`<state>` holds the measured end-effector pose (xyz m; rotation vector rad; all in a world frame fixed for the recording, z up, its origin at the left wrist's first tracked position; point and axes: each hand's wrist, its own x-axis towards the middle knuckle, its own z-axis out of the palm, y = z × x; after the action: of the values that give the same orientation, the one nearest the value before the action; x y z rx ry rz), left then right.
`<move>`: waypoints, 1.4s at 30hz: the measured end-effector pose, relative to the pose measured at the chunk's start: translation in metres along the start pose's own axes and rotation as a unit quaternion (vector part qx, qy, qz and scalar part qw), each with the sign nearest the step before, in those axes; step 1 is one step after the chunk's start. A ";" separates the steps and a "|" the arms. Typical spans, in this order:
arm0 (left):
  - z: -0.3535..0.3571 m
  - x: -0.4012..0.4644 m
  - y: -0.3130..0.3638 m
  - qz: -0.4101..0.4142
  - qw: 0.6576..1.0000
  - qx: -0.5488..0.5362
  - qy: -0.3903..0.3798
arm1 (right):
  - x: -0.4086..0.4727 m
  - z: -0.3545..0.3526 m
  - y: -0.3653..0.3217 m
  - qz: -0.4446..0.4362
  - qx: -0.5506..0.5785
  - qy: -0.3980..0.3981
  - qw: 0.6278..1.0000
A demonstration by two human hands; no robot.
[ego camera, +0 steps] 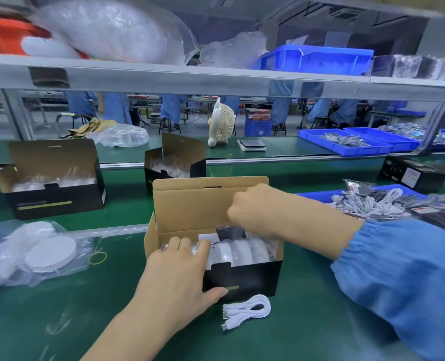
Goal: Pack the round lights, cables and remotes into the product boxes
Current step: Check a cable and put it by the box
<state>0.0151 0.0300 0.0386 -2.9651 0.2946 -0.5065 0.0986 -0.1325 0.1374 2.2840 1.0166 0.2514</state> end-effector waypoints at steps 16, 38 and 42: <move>0.000 -0.001 0.005 -0.013 1.000 0.013 0.016 | 0.022 0.029 -0.047 -0.025 -0.047 -0.008 0.999; 0.004 -0.024 0.014 -0.004 0.994 0.036 0.103 | -0.090 0.058 -0.061 -0.059 0.446 0.167 0.877; 0.008 -0.023 0.021 -0.021 0.996 0.015 0.091 | -0.087 0.021 -0.021 0.056 0.585 0.320 0.743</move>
<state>-0.0072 0.0152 0.0210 -2.9051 0.2408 -0.7819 0.0352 -0.1947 0.1145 3.5394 1.7039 0.6038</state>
